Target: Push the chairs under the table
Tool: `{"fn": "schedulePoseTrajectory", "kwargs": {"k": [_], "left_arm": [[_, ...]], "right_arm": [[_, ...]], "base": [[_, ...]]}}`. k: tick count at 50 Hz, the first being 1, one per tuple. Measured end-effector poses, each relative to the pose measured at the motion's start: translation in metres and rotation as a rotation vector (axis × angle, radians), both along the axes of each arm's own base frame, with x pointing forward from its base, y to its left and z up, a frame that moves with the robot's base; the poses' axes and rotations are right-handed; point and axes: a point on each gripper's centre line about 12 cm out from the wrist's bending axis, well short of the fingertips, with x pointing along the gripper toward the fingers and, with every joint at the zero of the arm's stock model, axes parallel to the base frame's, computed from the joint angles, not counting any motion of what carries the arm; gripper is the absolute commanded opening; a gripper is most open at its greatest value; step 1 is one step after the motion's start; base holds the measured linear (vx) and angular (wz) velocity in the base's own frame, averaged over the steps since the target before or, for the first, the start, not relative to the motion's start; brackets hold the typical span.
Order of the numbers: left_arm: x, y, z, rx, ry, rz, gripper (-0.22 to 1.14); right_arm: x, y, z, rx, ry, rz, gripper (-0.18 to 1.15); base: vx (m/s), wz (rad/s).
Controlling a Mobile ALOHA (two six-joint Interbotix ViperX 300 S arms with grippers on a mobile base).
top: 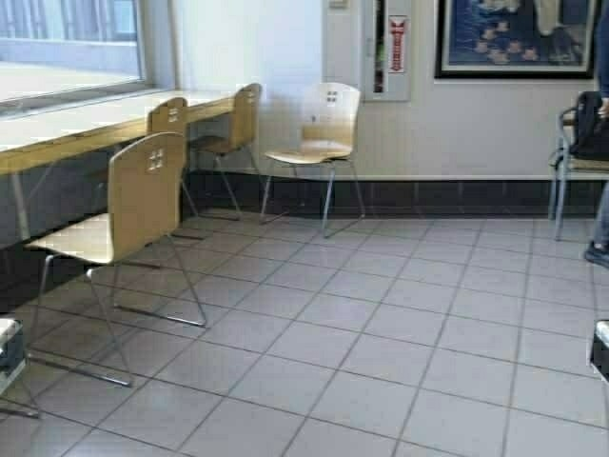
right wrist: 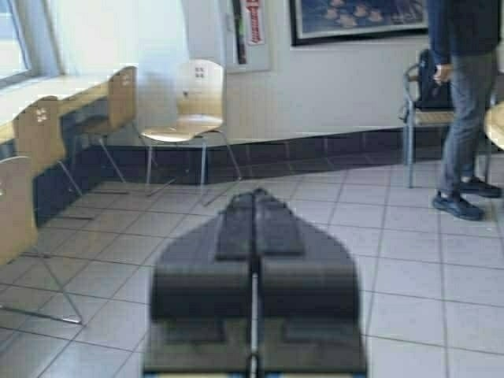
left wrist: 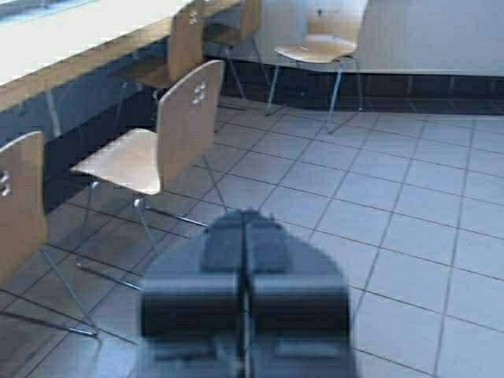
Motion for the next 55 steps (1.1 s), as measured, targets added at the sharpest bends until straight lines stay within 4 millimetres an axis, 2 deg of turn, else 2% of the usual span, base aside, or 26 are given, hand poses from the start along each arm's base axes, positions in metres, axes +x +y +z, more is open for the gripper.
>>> {"fn": "schedulePoseTrajectory", "kwargs": {"k": [35, 55], "left_arm": [[-0.0060, 0.0000, -0.0014, -0.077, -0.013, -0.001, 0.03], [-0.0084, -0.0004, 0.0009, -0.089, -0.027, -0.004, 0.03]], "right_arm": [[-0.0054, 0.0002, -0.0053, 0.004, 0.017, 0.000, 0.05], [-0.0056, 0.0005, -0.0051, -0.001, 0.015, 0.002, 0.05]], "base": [[0.34, 0.29], [0.26, 0.51]]}}
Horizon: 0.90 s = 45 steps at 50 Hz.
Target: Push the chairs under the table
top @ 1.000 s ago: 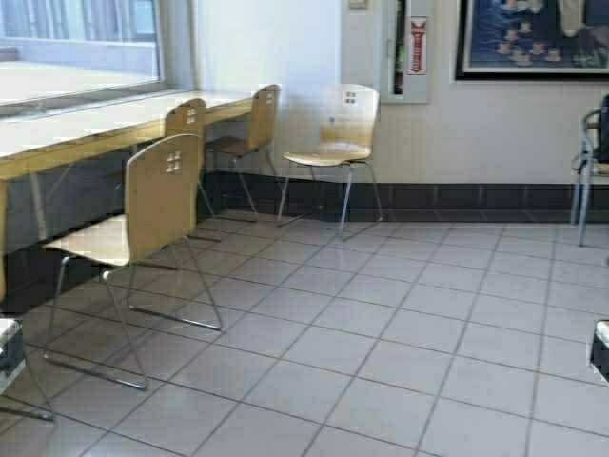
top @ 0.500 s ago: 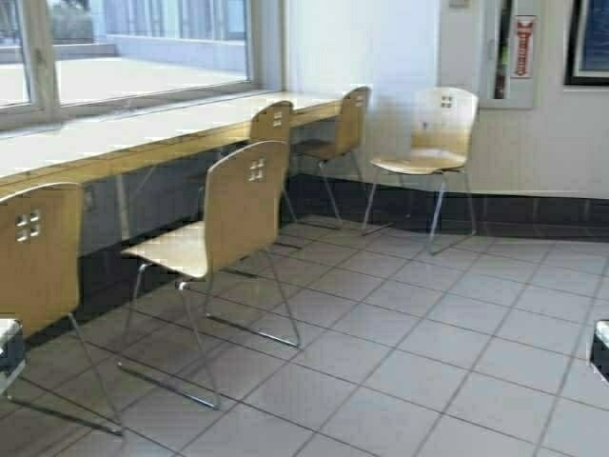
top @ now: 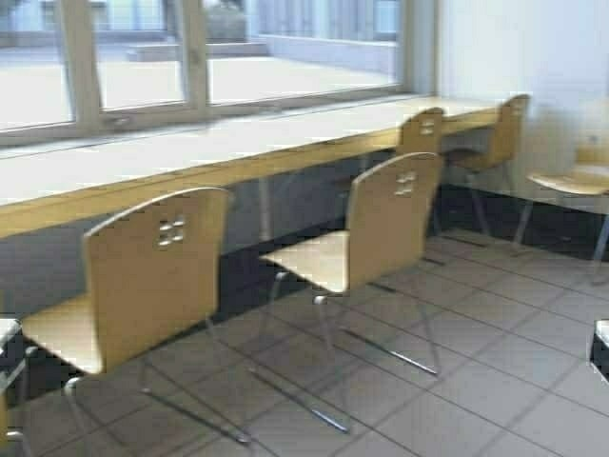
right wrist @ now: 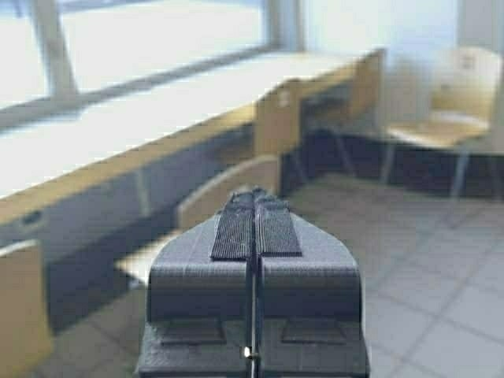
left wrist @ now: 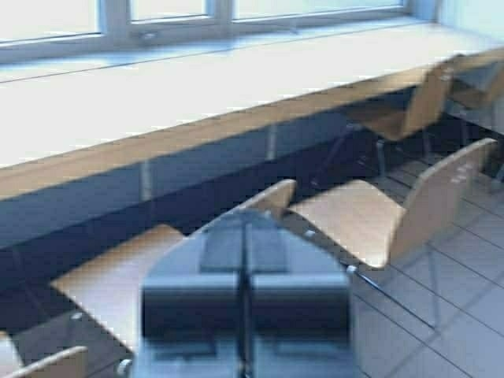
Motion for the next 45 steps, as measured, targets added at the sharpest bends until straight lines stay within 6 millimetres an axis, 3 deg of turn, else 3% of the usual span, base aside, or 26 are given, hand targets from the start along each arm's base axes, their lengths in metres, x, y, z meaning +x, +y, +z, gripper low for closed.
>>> {"fn": "schedulePoseTrajectory", "kwargs": {"k": [18, 45], "left_arm": [[0.005, -0.003, -0.006, -0.023, 0.031, -0.016, 0.03], [0.007, -0.011, -0.012, -0.100, 0.071, -0.053, 0.03]], "right_arm": [[-0.007, 0.001, -0.008, 0.003, 0.035, 0.003, 0.05], [-0.007, 0.030, -0.012, -0.007, 0.063, 0.184, 0.05]], "base": [[0.20, 0.69], [0.09, 0.61]]}}
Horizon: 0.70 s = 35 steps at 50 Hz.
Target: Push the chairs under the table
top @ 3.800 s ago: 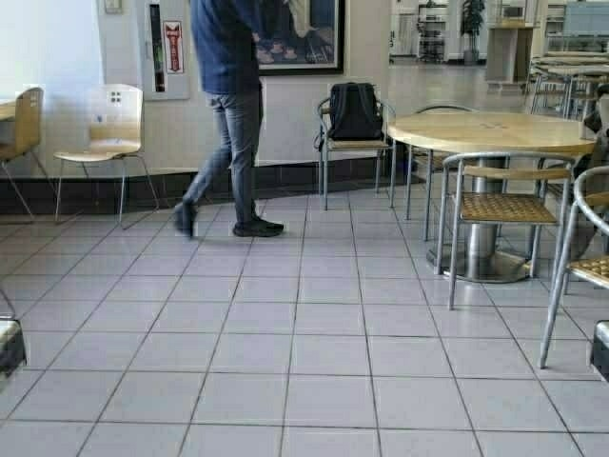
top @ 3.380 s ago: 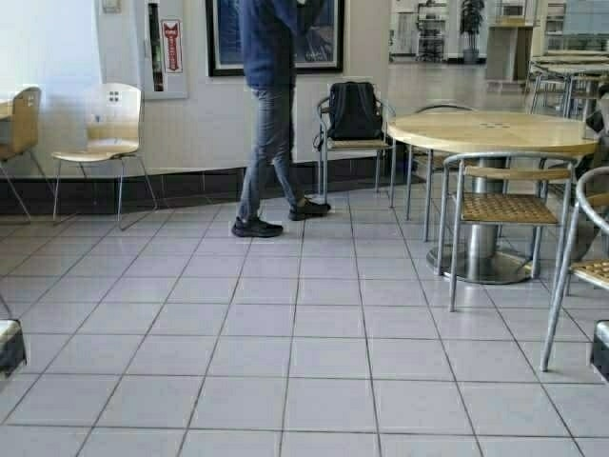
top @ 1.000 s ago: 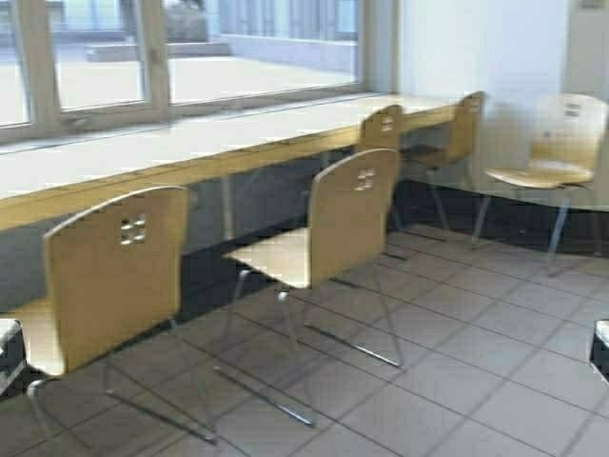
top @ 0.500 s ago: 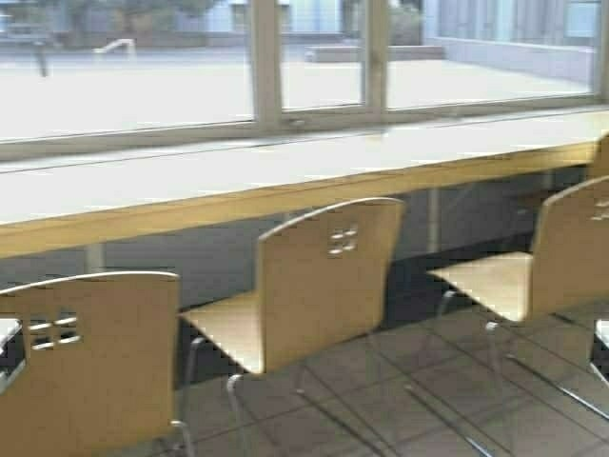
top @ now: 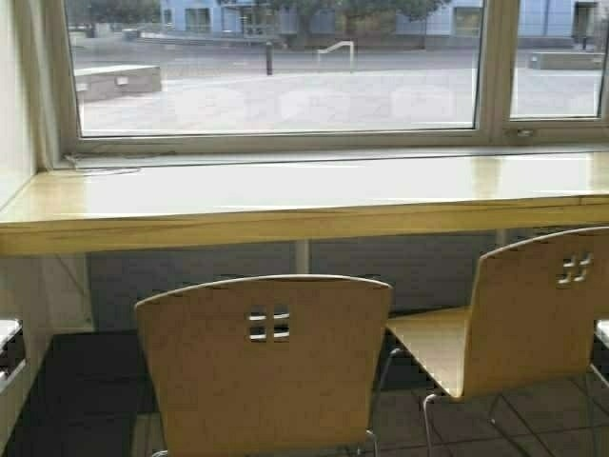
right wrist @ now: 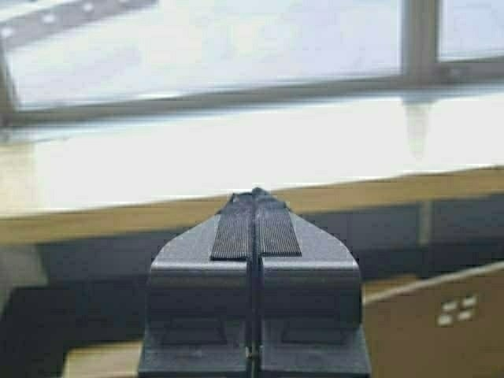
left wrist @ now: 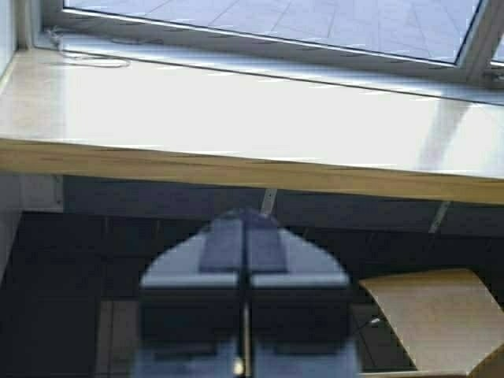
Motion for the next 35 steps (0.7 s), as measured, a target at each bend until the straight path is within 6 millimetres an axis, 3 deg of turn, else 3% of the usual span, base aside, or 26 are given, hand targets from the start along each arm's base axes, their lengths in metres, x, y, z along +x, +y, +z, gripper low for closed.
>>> {"fn": "schedulePoseTrajectory", "kwargs": {"k": [11, 21, 26, 35], "left_arm": [[0.005, -0.001, -0.008, -0.056, 0.046, 0.001, 0.03], [0.015, -0.011, -0.036, -0.301, 0.231, 0.003, 0.04], [0.033, -0.027, -0.052, -0.418, 0.345, -0.009, 0.04], [0.091, -0.057, -0.085, -0.541, 0.496, 0.013, 0.08]], "right_arm": [[0.015, 0.004, -0.011, -0.007, 0.084, 0.012, 0.05], [0.054, 0.010, -0.019, 0.159, 0.262, -0.011, 0.05], [0.079, 0.018, -0.031, 0.288, 0.384, -0.026, 0.05], [0.133, 0.037, -0.057, 0.508, 0.576, -0.093, 0.06]], "base": [[0.00, 0.12], [0.01, 0.05], [0.00, 0.02], [0.00, -0.04]]}}
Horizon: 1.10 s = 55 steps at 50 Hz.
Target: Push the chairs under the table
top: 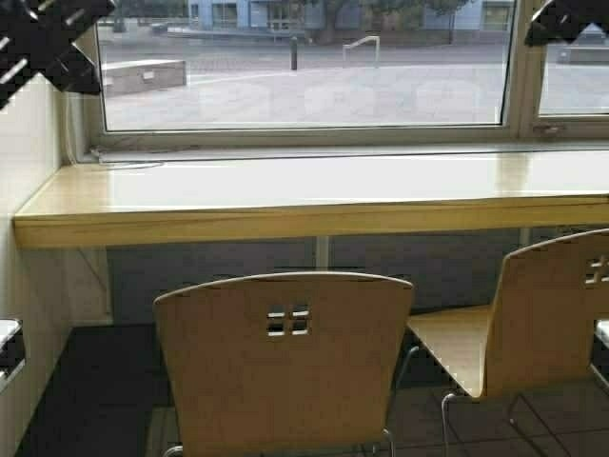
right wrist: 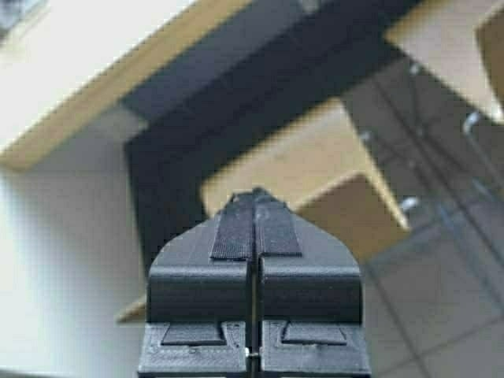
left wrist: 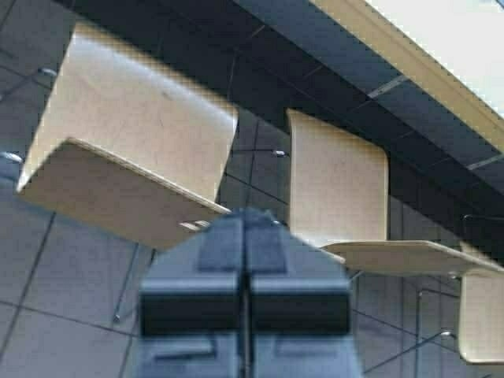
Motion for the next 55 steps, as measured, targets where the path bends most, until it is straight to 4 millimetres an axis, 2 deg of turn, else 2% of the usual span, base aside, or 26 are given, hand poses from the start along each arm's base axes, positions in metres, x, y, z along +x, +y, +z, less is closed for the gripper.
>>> {"fn": "schedulePoseTrajectory", "kwargs": {"k": [7, 16, 20, 24, 32, 37, 40, 46, 55], "left_arm": [[0.027, -0.008, -0.040, -0.117, 0.122, 0.108, 0.15], [0.045, -0.022, -0.077, -0.184, 0.217, 0.181, 0.27], [0.052, -0.026, -0.092, -0.210, 0.257, 0.217, 0.38], [0.058, -0.032, -0.105, -0.214, 0.293, 0.223, 0.52], [0.075, -0.056, -0.121, -0.249, 0.323, 0.223, 0.83], [0.085, -0.071, -0.134, -0.304, 0.348, 0.256, 0.91], [0.088, -0.082, -0.142, -0.325, 0.365, 0.263, 0.92], [0.093, -0.103, -0.159, -0.355, 0.393, 0.269, 0.92], [0.096, -0.106, -0.178, -0.389, 0.427, 0.332, 0.92]], "right_arm": [[0.039, 0.024, -0.027, 0.087, 0.129, -0.020, 0.06], [0.084, 0.062, -0.069, 0.136, 0.275, -0.002, 0.07], [0.094, 0.083, -0.091, 0.158, 0.348, 0.016, 0.14], [0.101, 0.096, -0.110, 0.181, 0.398, 0.010, 0.29], [0.110, 0.096, -0.143, 0.264, 0.481, -0.087, 0.76], [0.106, 0.101, -0.168, 0.340, 0.582, -0.142, 1.01], [0.104, 0.106, -0.180, 0.383, 0.637, -0.159, 1.04], [0.108, 0.111, -0.187, 0.444, 0.659, -0.205, 1.03], [0.117, 0.100, -0.197, 0.449, 0.604, -0.322, 1.03]], "base": [[0.03, -0.12], [0.01, -0.04], [0.00, 0.02], [0.01, 0.05], [0.01, 0.07], [0.02, 0.07], [0.02, 0.05], [0.02, 0.06], [0.04, 0.08]]}}
